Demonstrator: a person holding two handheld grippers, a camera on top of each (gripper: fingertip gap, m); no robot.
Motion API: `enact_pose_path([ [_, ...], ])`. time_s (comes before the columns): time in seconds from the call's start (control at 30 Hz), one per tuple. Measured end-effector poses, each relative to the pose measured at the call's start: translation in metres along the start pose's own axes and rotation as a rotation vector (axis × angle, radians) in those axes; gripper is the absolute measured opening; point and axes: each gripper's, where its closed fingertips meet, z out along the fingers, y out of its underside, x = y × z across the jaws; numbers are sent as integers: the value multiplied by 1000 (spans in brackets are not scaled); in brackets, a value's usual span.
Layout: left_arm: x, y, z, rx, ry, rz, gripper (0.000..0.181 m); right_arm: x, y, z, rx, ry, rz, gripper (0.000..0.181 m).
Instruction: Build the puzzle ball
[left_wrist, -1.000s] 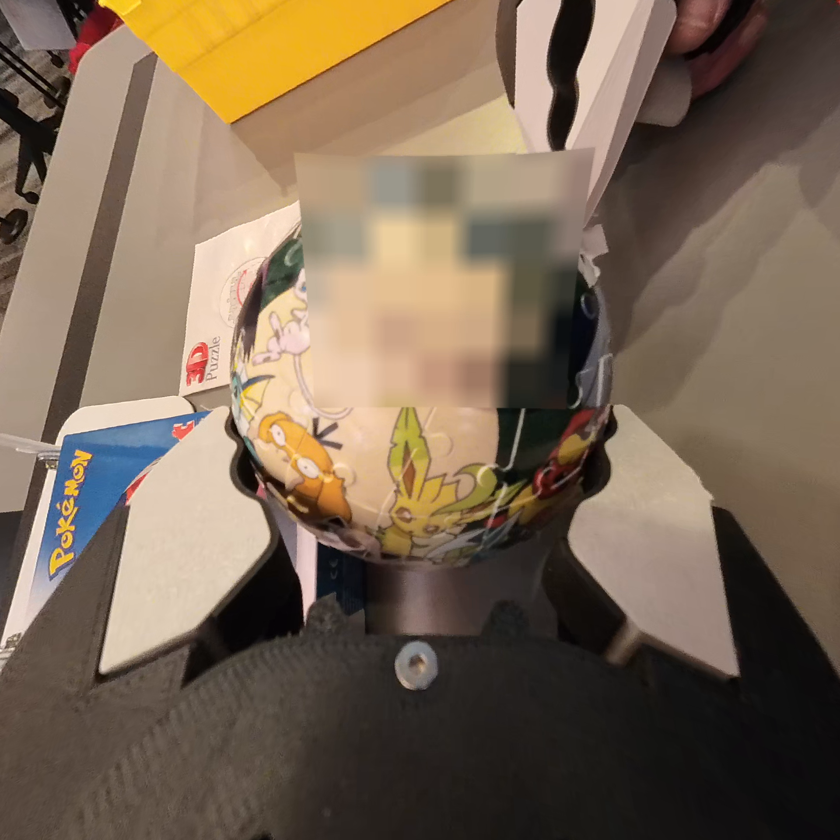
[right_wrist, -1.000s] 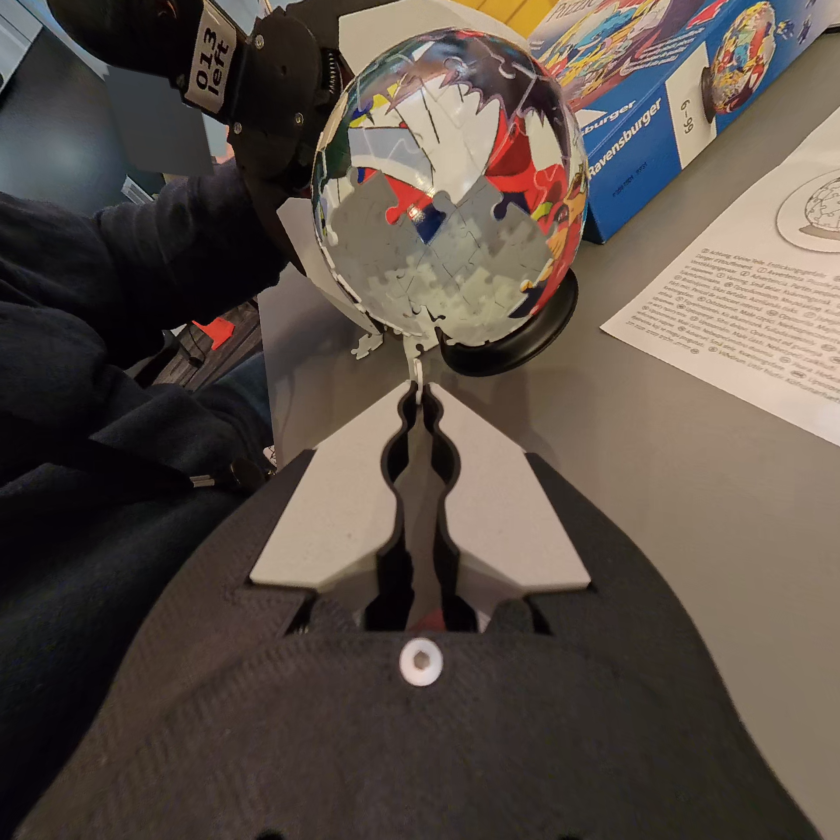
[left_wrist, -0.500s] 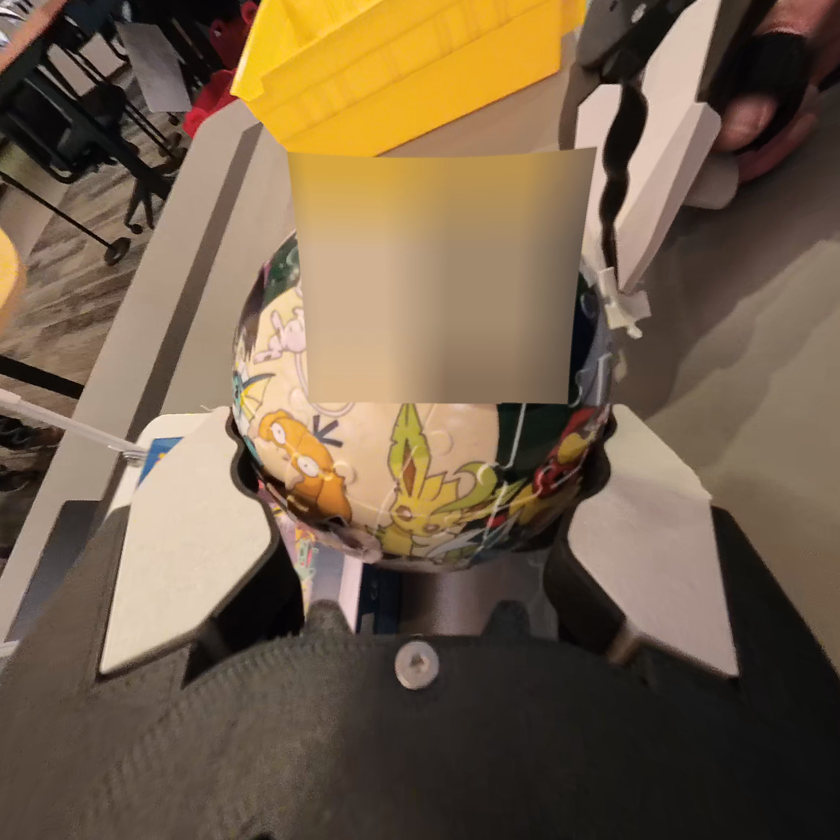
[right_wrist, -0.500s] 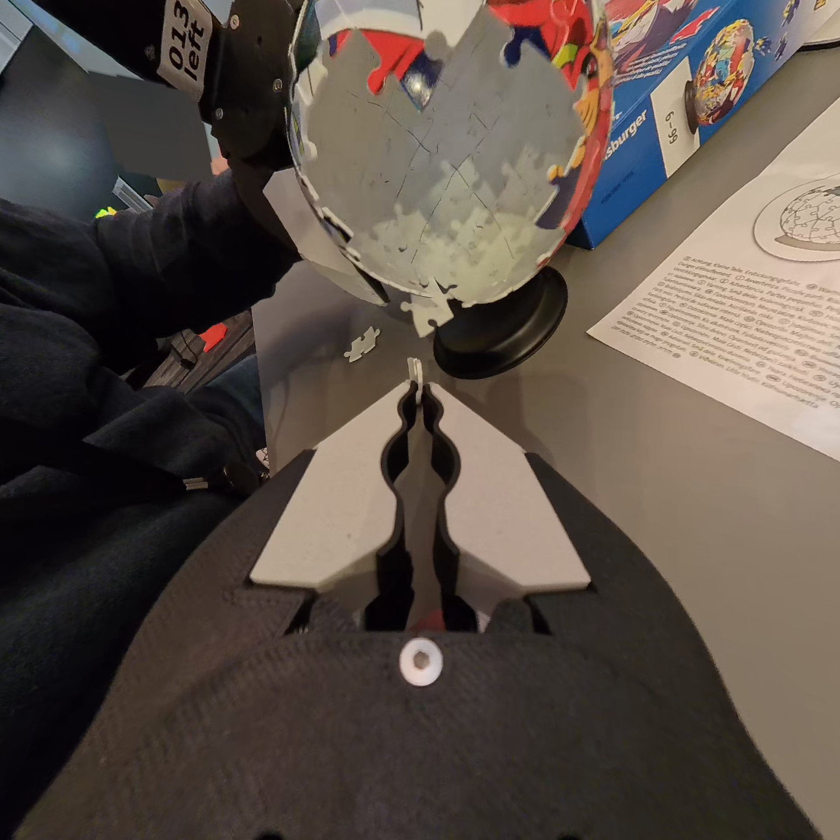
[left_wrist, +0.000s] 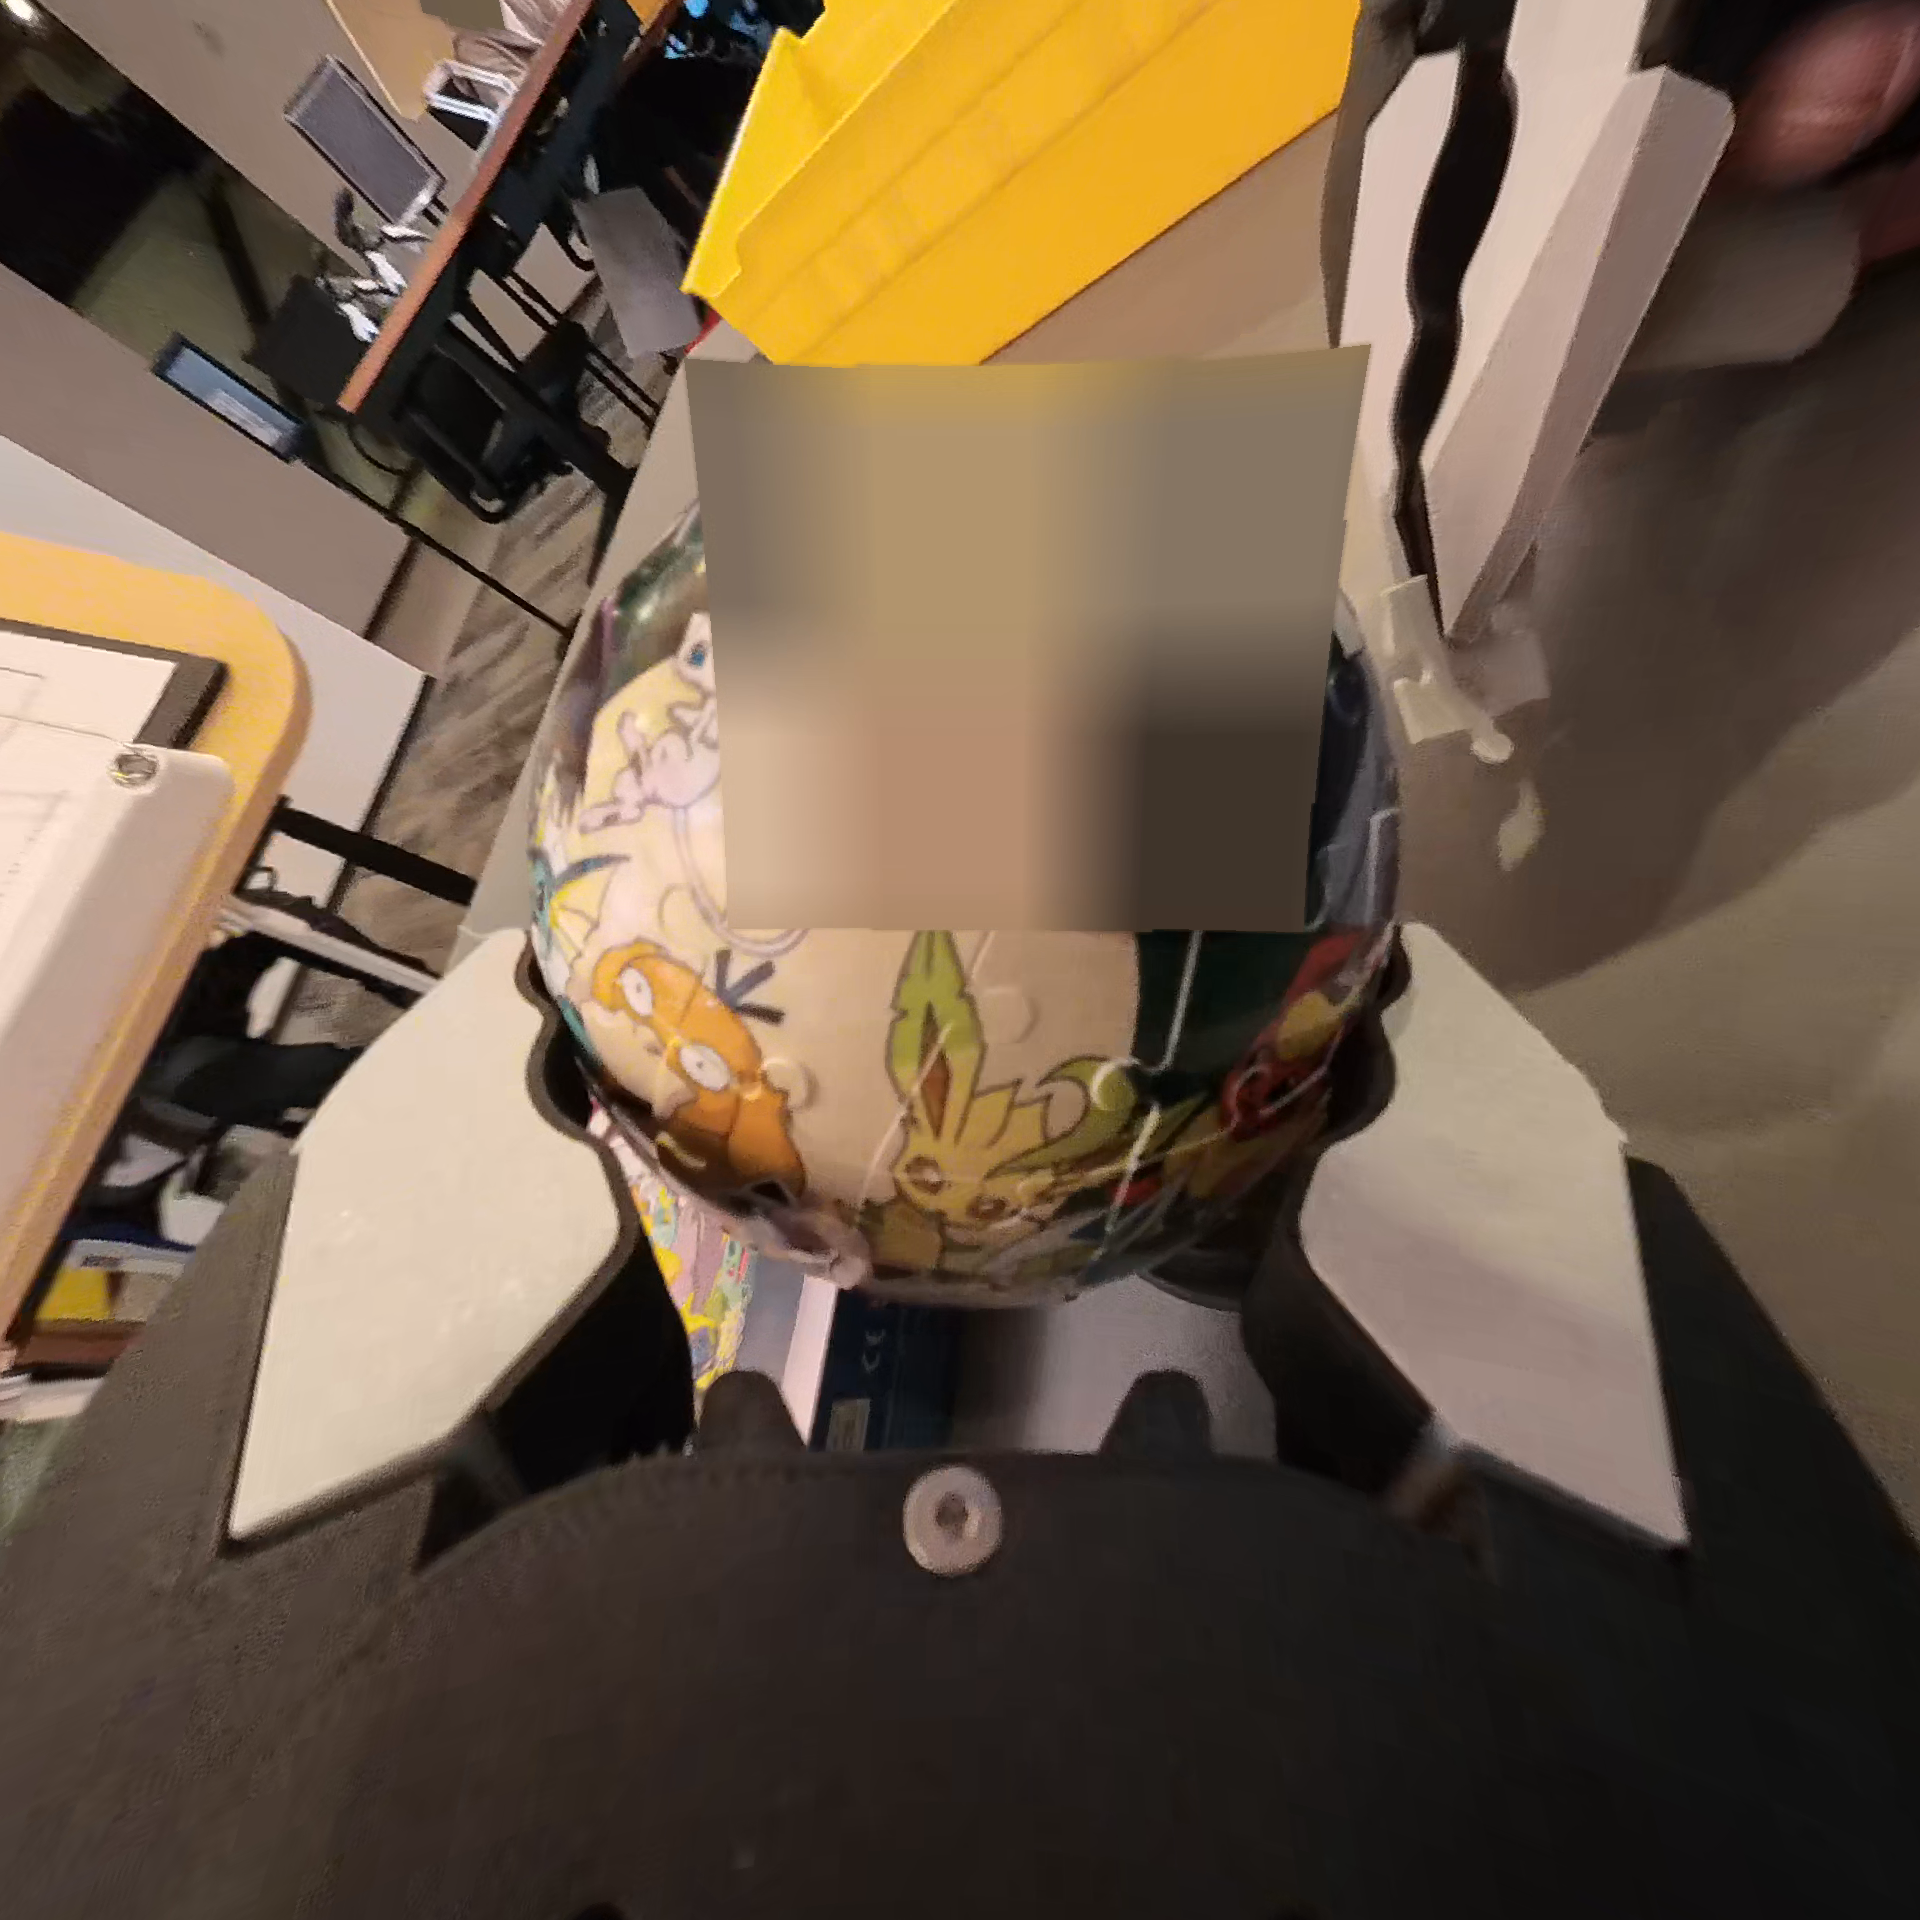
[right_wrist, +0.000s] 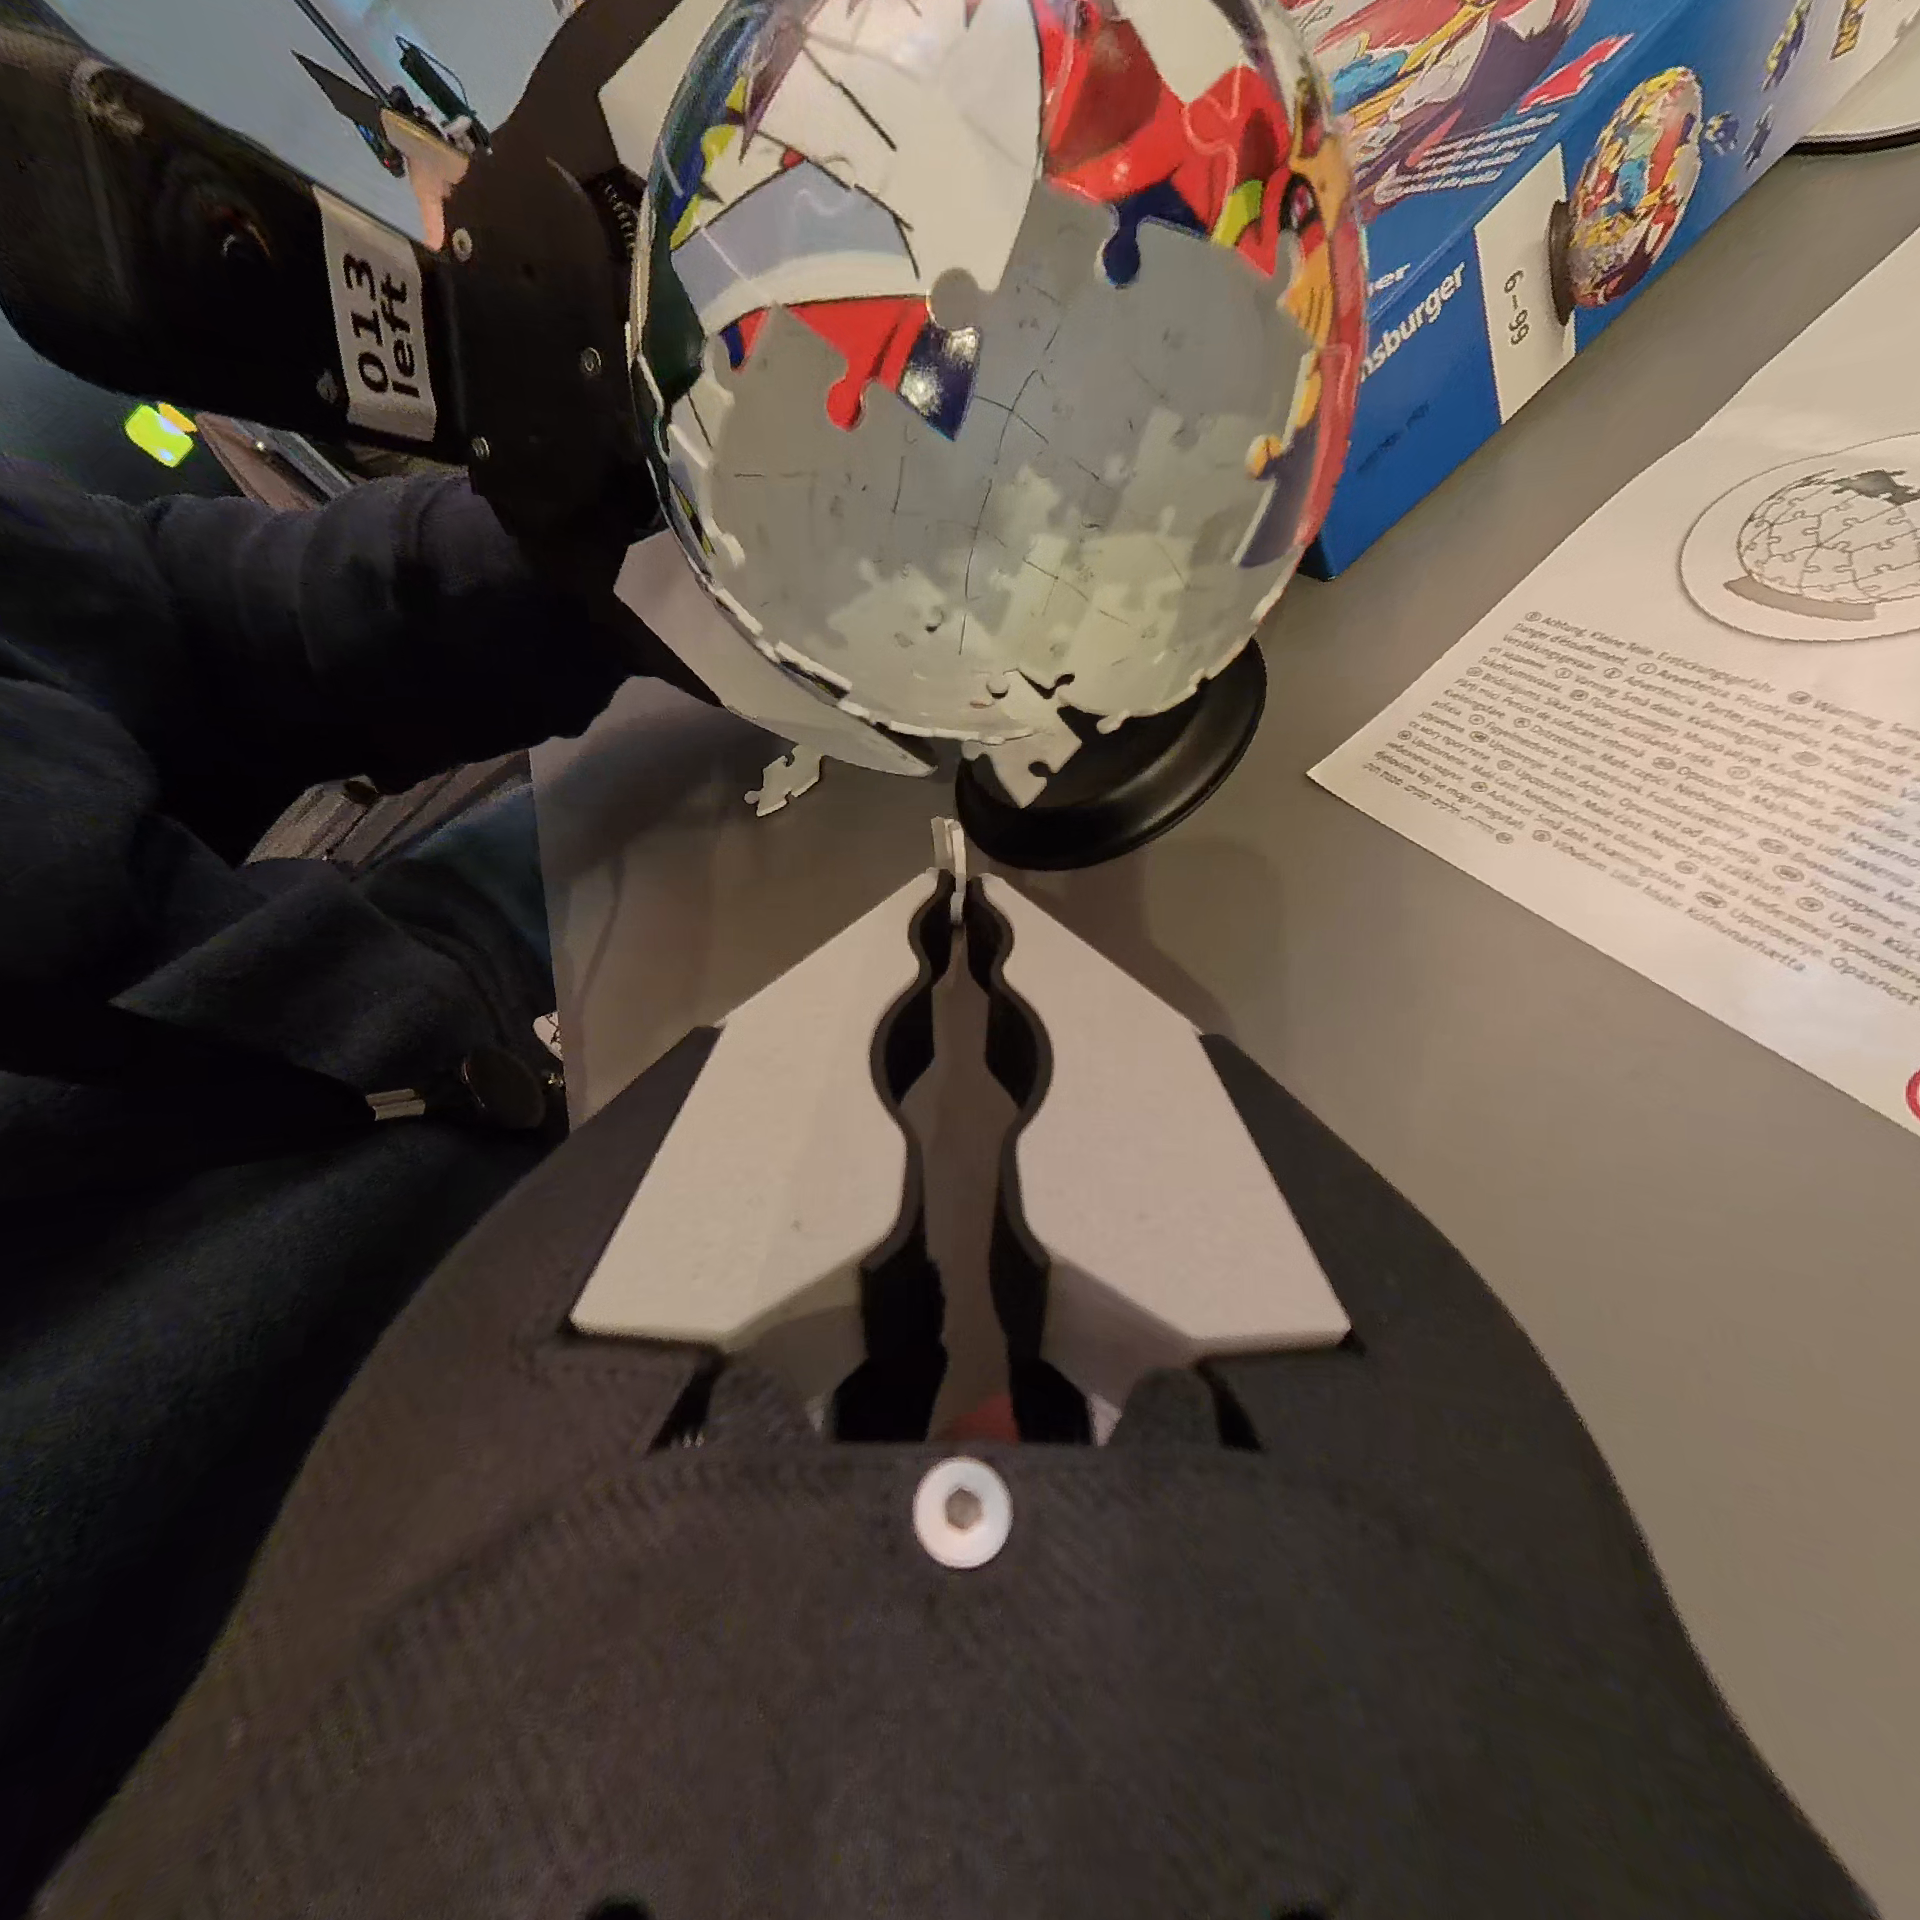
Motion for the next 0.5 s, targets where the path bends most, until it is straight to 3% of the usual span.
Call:
enact_pose_path([
  [0.5, -2, 3, -11, 18, -124, -25, 139, 16, -5, 10, -58, 114, -148, 0],
])
